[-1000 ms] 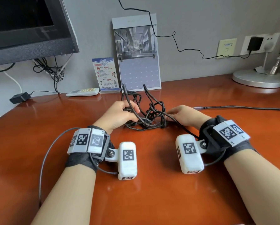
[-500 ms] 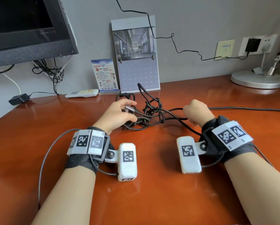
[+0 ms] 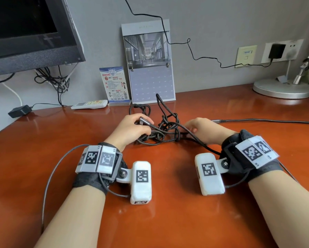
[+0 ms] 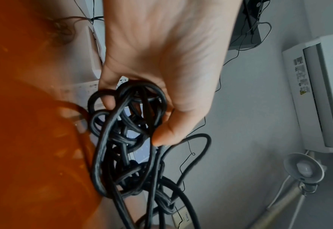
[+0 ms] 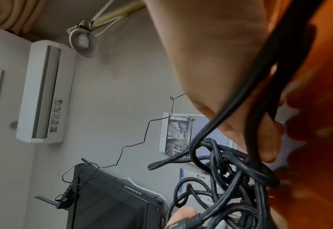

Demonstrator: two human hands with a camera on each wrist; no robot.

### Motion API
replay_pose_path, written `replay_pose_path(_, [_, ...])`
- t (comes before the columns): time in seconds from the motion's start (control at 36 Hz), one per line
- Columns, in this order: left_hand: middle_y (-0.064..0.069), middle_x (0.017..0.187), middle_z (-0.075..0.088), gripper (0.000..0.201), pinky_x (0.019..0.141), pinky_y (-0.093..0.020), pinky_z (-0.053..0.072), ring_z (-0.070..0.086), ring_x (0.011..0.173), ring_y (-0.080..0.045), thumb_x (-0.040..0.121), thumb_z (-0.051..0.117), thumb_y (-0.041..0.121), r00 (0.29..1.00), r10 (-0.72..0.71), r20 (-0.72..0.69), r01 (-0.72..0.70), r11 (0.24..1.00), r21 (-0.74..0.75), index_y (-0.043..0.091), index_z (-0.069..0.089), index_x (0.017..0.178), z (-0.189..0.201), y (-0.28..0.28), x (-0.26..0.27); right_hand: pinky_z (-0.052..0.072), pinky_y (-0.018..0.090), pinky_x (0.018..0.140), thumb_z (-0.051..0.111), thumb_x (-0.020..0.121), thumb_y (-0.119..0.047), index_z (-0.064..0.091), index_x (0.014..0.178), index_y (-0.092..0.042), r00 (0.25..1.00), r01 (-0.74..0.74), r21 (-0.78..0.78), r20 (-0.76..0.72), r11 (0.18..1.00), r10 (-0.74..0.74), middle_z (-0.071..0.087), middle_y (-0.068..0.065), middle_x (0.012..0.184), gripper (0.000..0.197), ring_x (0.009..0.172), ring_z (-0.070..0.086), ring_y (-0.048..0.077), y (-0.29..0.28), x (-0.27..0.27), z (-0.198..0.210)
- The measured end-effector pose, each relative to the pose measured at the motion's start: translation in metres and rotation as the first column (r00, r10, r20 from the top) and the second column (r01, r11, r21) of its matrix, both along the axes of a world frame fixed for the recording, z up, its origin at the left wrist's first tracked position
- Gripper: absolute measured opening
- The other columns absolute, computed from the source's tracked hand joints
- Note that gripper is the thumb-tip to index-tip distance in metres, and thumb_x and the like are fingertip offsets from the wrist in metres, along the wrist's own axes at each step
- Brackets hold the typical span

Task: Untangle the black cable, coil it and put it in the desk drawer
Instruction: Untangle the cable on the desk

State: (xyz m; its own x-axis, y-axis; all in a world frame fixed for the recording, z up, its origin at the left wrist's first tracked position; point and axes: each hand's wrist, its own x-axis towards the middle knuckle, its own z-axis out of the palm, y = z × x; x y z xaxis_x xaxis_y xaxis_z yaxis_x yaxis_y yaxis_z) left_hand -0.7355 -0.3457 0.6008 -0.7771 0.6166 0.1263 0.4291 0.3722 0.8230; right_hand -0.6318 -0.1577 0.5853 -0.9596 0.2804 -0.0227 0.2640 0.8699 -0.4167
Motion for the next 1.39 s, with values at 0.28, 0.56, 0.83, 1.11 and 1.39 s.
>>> replay_pose_path(0.28, [0.008,0.083,0.062,0.020,0.062,-0.013,0.040,0.055,0.076,-0.005,0.080,0.064,0.005,1.000,-0.012,-0.003,0.012,1.000,-0.013,0.021,0.068,0.091,-0.002,0.001,0.001,0.050,0.026,0.066,0.050,0.095,-0.018,0.072,0.101,-0.016,0.962,0.175,-0.065,-0.200,0.982,-0.185,0.069,0.004,0.089,0.023,0.064,0.062,0.017,0.003,-0.005,0.000])
replay_pose_path(0.56, [0.022,0.091,0.056,0.010,0.067,-0.008,0.026,0.042,0.084,0.015,0.079,0.072,0.013,0.999,-0.011,-0.038,0.010,0.999,-0.044,0.015,0.068,0.088,-0.006,0.000,-0.004,0.046,0.030,0.074,0.044,0.087,-0.012,0.071,0.104,-0.020,0.830,0.527,-0.068,-0.175,0.847,-0.530,0.063,0.009,0.093,0.033,0.078,0.058,0.028,0.020,0.002,0.002])
replay_pose_path(0.83, [0.017,0.095,0.061,0.005,0.066,-0.009,0.026,0.044,0.087,0.011,0.080,0.070,0.011,1.000,0.003,-0.024,-0.004,1.000,-0.027,0.014,0.066,0.083,-0.007,0.002,-0.003,0.044,0.021,0.085,0.051,0.087,-0.006,0.072,0.104,-0.021,0.958,0.201,-0.045,-0.199,0.978,-0.206,0.069,-0.001,0.111,0.031,0.093,0.058,0.011,0.011,0.001,0.002])
replay_pose_path(1.11, [-0.001,0.099,0.068,0.006,0.063,-0.014,0.031,0.052,0.079,0.001,0.078,0.069,0.010,0.999,0.030,-0.023,-0.031,0.999,-0.025,0.015,0.066,0.078,-0.003,0.001,0.002,0.043,0.022,0.076,0.071,0.083,-0.028,0.073,0.098,-0.018,0.988,0.102,-0.120,-0.102,0.987,-0.115,0.068,-0.002,0.093,0.018,0.090,0.062,0.015,0.006,-0.003,-0.005])
replay_pose_path(1.39, [0.009,0.079,0.063,0.011,0.070,-0.026,0.035,0.052,0.079,-0.003,0.075,0.070,0.007,0.998,0.057,0.011,-0.057,0.998,-0.017,0.016,0.065,0.071,-0.002,-0.003,-0.003,0.040,0.032,0.072,0.057,0.089,-0.015,0.063,0.107,-0.005,0.755,0.611,-0.024,-0.285,0.791,-0.591,0.063,0.019,0.104,0.021,0.085,0.055,0.032,0.035,0.006,-0.001])
